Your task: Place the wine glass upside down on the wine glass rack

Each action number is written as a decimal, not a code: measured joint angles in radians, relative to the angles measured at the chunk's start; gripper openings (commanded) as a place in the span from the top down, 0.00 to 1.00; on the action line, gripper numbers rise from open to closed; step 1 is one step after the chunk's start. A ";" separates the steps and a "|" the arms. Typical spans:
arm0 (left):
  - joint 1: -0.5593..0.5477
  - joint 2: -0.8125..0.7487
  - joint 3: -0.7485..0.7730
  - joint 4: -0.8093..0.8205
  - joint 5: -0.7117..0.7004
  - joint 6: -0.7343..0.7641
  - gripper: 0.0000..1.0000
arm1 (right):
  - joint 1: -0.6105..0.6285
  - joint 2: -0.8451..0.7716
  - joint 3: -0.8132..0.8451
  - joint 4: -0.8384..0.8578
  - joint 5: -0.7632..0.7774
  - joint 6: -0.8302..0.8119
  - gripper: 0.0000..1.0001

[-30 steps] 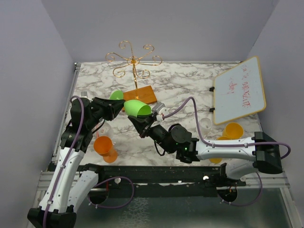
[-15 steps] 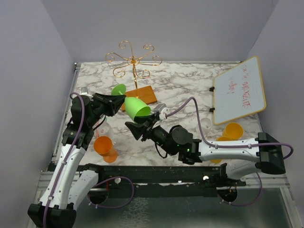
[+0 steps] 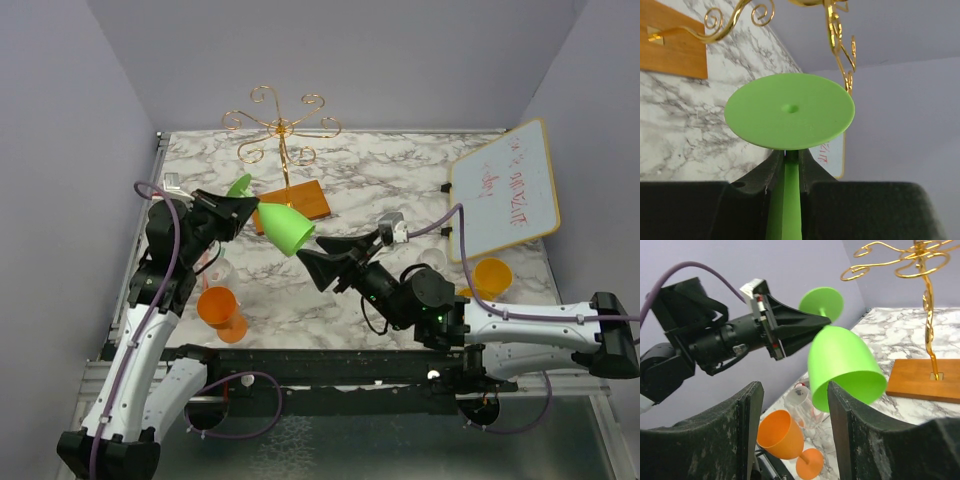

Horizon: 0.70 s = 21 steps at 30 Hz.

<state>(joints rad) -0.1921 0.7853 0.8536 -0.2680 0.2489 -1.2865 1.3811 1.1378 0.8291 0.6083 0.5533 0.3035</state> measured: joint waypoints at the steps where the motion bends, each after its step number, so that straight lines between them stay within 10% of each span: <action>1: 0.000 -0.006 0.010 -0.013 -0.017 0.033 1.00 | 0.000 -0.019 -0.013 -0.006 0.005 0.007 0.40; 11: 0.000 -0.152 0.088 -0.032 -0.182 0.474 1.00 | 0.000 -0.094 -0.062 -0.066 0.061 0.037 0.40; 21: 0.000 -0.129 0.088 0.126 0.004 0.921 1.00 | 0.000 -0.093 -0.069 -0.079 0.100 0.036 0.40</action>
<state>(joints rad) -0.1921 0.6559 0.9417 -0.1417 0.2527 -0.3656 1.3811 1.0443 0.7605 0.5289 0.6529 0.3393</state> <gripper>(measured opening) 0.132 0.596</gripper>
